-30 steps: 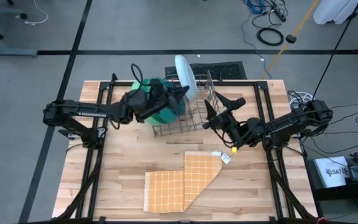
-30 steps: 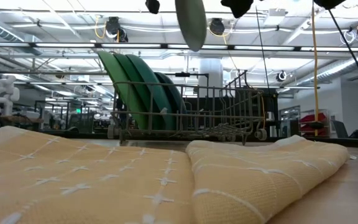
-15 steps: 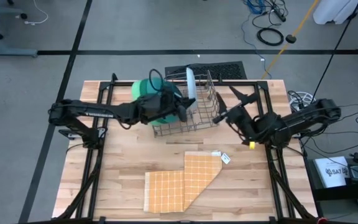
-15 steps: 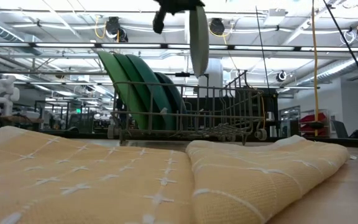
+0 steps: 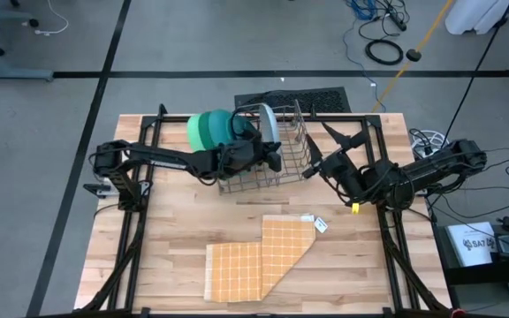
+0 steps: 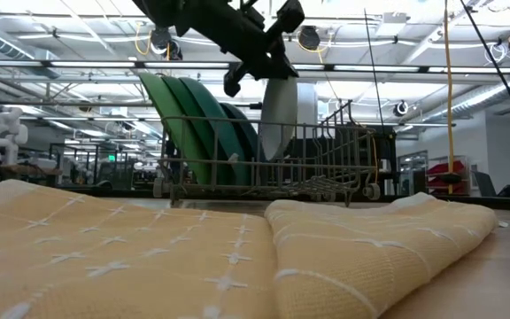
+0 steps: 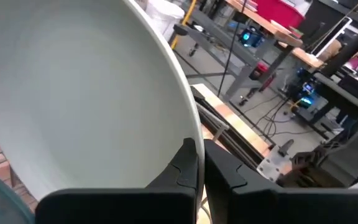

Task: Sort dishes
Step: Put the white plate on the dish rack

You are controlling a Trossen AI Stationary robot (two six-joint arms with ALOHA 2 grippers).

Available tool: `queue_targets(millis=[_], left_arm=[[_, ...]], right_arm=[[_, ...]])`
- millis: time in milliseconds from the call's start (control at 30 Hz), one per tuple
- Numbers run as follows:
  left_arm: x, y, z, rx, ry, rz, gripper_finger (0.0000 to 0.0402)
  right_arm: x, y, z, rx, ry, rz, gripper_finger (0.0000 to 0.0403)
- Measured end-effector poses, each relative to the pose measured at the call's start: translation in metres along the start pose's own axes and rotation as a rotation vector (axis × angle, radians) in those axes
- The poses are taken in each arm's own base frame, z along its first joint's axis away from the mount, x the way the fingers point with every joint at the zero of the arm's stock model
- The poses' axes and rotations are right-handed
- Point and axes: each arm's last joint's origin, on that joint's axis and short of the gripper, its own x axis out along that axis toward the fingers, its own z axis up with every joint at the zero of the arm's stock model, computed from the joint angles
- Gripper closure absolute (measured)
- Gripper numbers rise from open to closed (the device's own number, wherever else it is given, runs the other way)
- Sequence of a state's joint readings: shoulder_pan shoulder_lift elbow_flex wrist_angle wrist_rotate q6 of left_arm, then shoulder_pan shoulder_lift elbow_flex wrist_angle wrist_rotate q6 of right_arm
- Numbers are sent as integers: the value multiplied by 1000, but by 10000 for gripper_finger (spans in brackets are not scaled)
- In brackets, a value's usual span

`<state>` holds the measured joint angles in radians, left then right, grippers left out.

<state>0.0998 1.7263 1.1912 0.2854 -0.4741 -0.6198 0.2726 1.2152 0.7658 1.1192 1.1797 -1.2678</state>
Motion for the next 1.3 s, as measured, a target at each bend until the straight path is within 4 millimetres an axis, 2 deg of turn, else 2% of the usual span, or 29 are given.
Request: queue_targets(millis=[233,533,967,1300], left_arm=[[8,-4,-4,-36,-25,-89,390],[16,2,-14,-24,-14,-52,390],[16,6,-21,-16,20,19,390],[16,7,-21,-14,23,23,389]], right_arm=[[0,1,0,20,-4,7,172],[0,2,-1,10,1,10,172],[0,8,-3,21,13,36,172],[9,25,-19,42,80,110,184]])
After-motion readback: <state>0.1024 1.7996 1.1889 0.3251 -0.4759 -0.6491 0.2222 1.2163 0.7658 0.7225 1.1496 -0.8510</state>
